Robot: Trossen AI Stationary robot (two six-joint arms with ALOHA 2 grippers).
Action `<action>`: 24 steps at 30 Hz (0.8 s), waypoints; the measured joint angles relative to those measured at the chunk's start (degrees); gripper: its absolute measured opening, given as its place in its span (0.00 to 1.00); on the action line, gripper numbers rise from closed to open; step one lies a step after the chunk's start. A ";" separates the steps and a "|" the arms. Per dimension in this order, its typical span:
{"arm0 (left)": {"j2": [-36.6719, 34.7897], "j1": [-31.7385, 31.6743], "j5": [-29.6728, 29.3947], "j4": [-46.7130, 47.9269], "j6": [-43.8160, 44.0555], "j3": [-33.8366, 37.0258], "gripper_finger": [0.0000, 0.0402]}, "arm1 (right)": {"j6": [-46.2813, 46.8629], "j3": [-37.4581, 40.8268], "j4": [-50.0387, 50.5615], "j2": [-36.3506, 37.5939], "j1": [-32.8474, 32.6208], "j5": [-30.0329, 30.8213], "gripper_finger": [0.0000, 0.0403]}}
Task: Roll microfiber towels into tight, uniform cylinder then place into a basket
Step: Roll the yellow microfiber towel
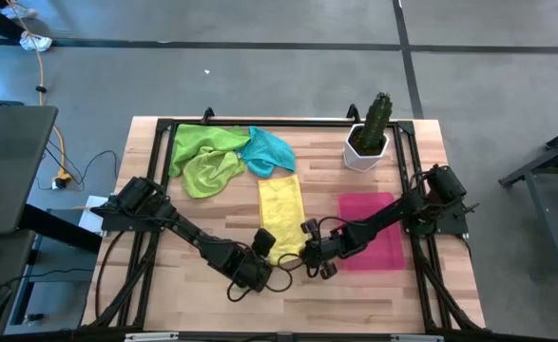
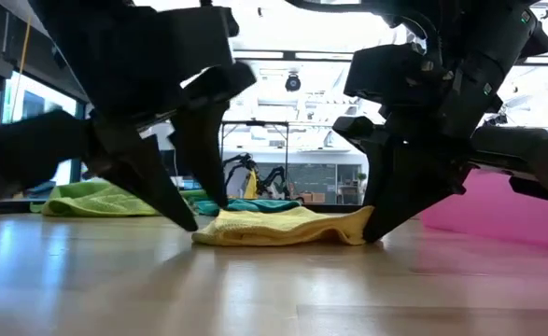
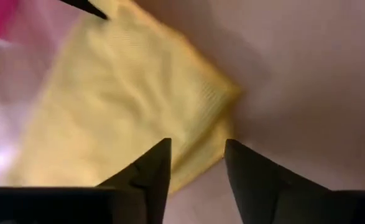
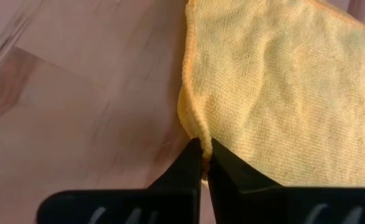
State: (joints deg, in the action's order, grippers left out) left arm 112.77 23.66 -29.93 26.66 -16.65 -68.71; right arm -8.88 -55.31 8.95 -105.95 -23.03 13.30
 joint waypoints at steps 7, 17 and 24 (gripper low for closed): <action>-0.07 -0.13 1.47 2.27 -10.51 0.69 0.41 | 1.38 0.00 0.05 0.09 0.20 -0.39 0.00; -0.42 -1.30 1.00 -4.98 -16.39 3.45 0.40 | 1.38 0.00 -0.20 0.11 0.18 -0.44 0.00; 0.07 -2.82 3.97 -8.46 -18.03 3.50 0.39 | 1.38 -0.02 -0.42 0.17 0.18 -0.44 0.00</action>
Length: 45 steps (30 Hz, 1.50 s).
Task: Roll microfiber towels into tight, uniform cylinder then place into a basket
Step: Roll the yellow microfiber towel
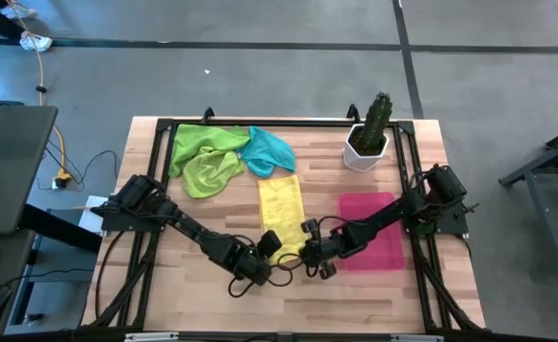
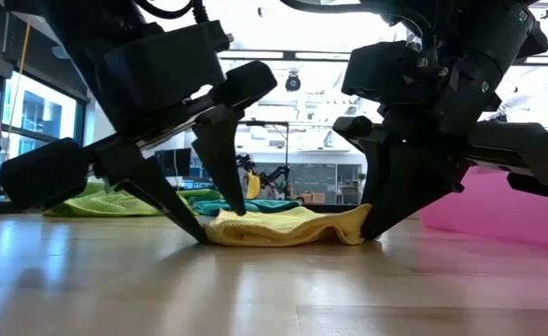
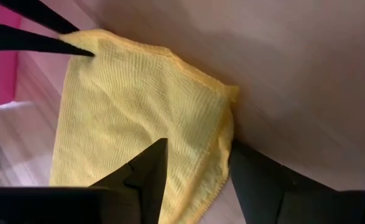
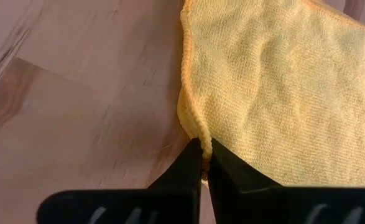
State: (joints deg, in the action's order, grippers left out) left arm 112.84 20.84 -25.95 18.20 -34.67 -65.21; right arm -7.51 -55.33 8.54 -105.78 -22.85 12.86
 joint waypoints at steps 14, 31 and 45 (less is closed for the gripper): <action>0.42 -0.05 2.99 0.28 23.59 0.00 0.02 | -0.10 -0.07 -0.26 0.00 0.02 -0.05 0.00; -1.61 0.61 11.51 0.48 53.68 0.09 0.02 | 11.87 -0.09 -4.34 0.11 6.57 -20.40 0.00; -3.20 1.57 9.11 4.96 44.82 0.03 0.02 | 3.95 -0.15 -3.34 0.17 7.46 -20.70 0.14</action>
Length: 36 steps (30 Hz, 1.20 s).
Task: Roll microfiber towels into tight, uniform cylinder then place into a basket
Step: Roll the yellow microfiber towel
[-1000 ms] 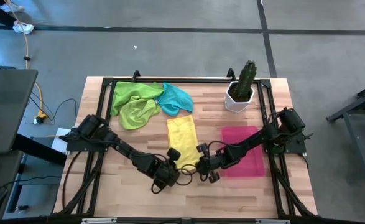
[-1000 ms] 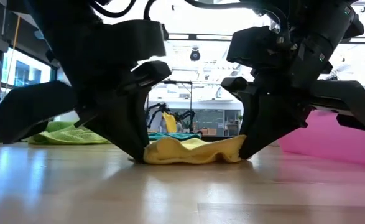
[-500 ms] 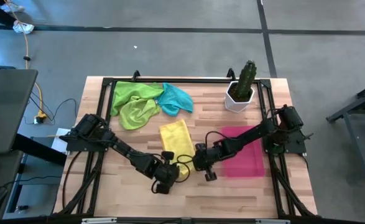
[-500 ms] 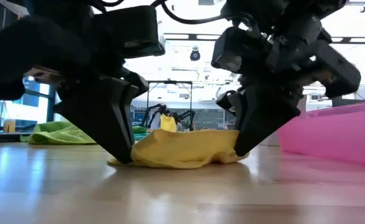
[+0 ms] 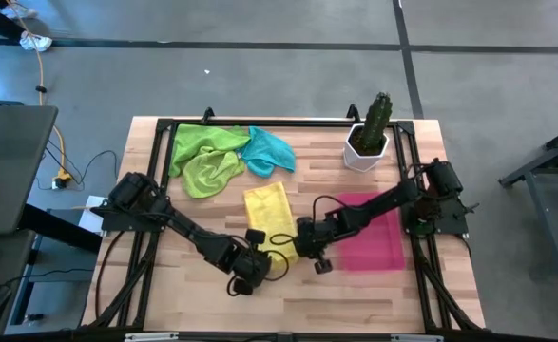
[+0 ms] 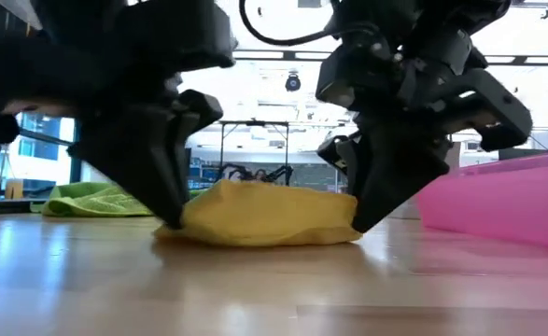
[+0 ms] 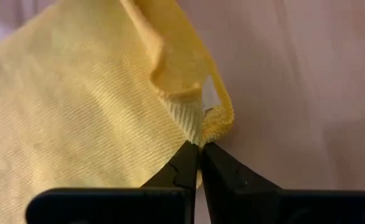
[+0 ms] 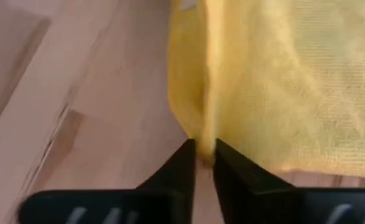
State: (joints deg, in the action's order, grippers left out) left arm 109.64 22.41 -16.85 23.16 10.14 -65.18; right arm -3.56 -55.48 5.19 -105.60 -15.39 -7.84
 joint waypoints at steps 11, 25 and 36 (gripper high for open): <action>1.40 0.13 -0.45 -0.24 -6.34 -0.01 0.02 | -15.32 0.02 2.51 -0.03 -1.57 3.83 0.39; 1.40 0.09 -0.47 -0.28 -7.38 -0.01 0.02 | -34.39 0.04 -0.60 -0.29 -8.03 18.25 0.32; 1.40 0.09 -0.43 -0.51 -7.25 -0.01 0.02 | -35.85 -0.22 -4.12 -4.76 -8.06 18.83 0.28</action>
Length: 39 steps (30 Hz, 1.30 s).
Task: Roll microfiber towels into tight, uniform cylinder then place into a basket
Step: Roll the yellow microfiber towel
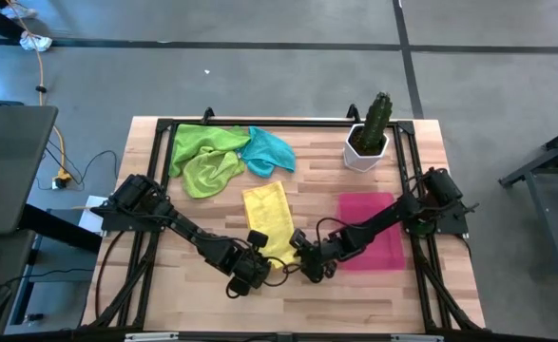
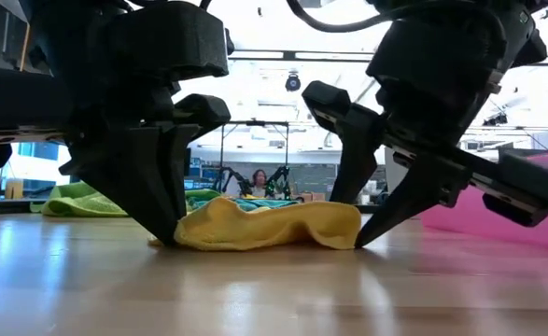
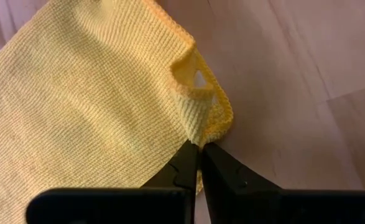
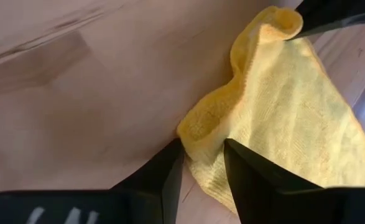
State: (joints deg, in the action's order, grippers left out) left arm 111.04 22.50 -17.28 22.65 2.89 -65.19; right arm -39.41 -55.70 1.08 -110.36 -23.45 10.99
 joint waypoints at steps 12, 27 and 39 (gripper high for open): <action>0.00 -0.02 0.16 -0.35 4.90 0.00 0.02 | 14.71 0.15 0.14 -0.18 0.59 -5.04 0.03; -1.94 -0.48 5.14 0.83 24.35 -0.04 0.02 | 38.97 0.50 -2.54 2.71 9.06 -25.66 0.00; -3.30 -2.32 6.59 8.37 40.10 -0.09 0.02 | 57.18 0.40 -6.69 2.90 12.65 -31.17 0.00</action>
State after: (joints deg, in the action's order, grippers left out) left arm 107.74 20.19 -10.69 31.02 42.98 -65.28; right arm 17.77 -55.30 -5.61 -107.46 -10.80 -20.18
